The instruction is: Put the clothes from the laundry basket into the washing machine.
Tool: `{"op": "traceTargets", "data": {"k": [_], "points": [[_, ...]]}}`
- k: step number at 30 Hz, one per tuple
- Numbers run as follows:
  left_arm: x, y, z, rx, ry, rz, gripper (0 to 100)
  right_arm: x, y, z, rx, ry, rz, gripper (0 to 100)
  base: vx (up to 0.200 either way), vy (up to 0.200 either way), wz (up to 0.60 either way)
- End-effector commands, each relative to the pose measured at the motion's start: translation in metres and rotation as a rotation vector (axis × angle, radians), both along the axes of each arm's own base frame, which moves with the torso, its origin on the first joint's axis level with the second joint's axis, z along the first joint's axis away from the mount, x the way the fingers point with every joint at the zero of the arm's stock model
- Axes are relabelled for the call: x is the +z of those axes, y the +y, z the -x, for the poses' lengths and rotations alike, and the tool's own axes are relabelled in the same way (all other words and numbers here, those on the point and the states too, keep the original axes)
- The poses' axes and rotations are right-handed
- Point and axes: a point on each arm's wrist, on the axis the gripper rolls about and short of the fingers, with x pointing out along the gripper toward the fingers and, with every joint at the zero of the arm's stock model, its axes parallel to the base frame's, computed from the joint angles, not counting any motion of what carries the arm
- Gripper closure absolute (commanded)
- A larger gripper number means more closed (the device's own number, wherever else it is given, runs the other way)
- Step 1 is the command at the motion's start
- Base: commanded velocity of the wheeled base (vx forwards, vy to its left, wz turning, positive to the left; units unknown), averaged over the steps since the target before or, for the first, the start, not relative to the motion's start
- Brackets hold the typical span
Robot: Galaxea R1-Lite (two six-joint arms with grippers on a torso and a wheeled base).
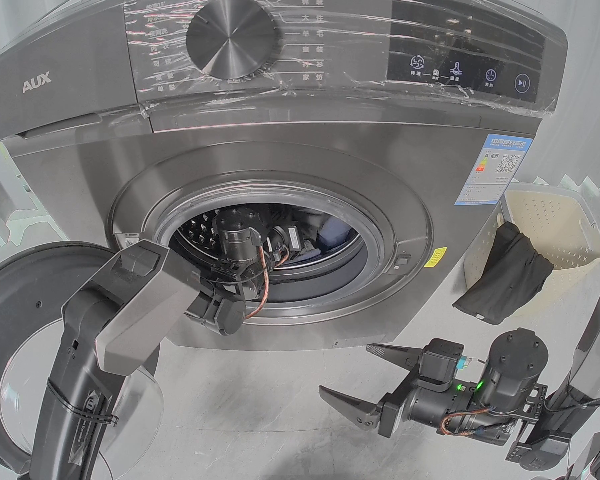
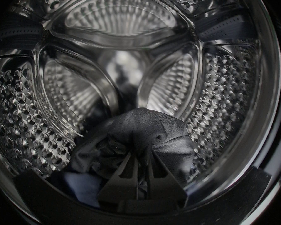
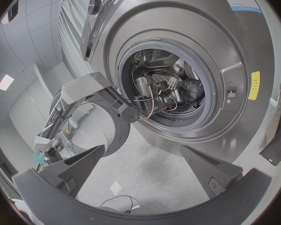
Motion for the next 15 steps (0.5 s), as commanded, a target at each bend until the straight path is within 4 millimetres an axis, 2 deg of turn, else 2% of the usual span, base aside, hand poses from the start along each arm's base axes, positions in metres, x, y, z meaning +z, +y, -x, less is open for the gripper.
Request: {"op": "traceTargets", "data": {"k": [1,6,12,13,15], "points": [[-0.014,0.012,-0.023,0.081,-0.027,0.02,100,0.0,0.001,0.0,0.001,0.0,0.0,0,0.0,0.0,0.0],[-0.021,0.011,-0.024,0.08,-0.021,0.015,100,-0.002,0.001,-0.001,0.001,0.003,0.003,0,0.0,0.0,0.0],[-0.017,0.002,-0.017,0.06,-0.014,0.015,100,-0.002,0.001,-0.001,0.001,0.003,0.003,0,0.0,0.0,0.0],[-0.015,0.002,-0.016,0.06,-0.016,0.016,0,-0.002,0.001,-0.001,0.001,0.003,0.003,0,0.0,0.0,0.0],[-0.009,0.003,-0.012,0.054,-0.013,0.021,0,-0.002,0.001,-0.001,0.001,0.003,0.003,0,0.0,0.0,0.0]]}}
